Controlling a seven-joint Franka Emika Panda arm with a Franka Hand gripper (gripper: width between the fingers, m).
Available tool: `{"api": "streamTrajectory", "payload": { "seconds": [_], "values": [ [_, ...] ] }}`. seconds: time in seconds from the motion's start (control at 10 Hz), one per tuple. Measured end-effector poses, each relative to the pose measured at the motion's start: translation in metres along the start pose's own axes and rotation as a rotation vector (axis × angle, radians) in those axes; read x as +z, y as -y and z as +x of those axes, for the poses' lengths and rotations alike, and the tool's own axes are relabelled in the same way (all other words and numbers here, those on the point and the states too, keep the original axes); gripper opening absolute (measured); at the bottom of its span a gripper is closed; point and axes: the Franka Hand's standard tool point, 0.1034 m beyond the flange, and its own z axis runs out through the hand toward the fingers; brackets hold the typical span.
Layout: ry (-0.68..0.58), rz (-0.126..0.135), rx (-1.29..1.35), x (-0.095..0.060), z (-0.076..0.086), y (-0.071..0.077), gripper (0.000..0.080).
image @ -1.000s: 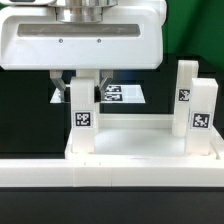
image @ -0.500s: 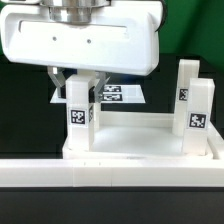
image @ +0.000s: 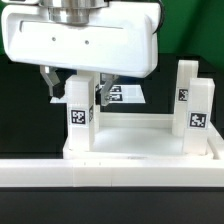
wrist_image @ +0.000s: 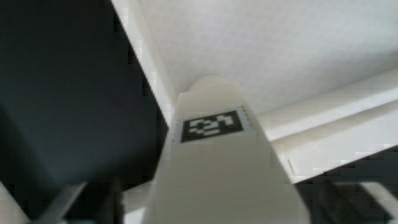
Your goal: Assemble desk
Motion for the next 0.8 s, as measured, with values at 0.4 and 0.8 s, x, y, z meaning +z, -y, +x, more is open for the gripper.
{"api": "streamTrajectory", "payload": {
  "seconds": [0.4, 0.8],
  "values": [
    [0.002, 0.030, -0.011, -0.023, -0.015, 0.011, 0.0644],
    [0.005, 0.027, -0.011, -0.020, -0.015, 0.010, 0.0649]
  ]
}}
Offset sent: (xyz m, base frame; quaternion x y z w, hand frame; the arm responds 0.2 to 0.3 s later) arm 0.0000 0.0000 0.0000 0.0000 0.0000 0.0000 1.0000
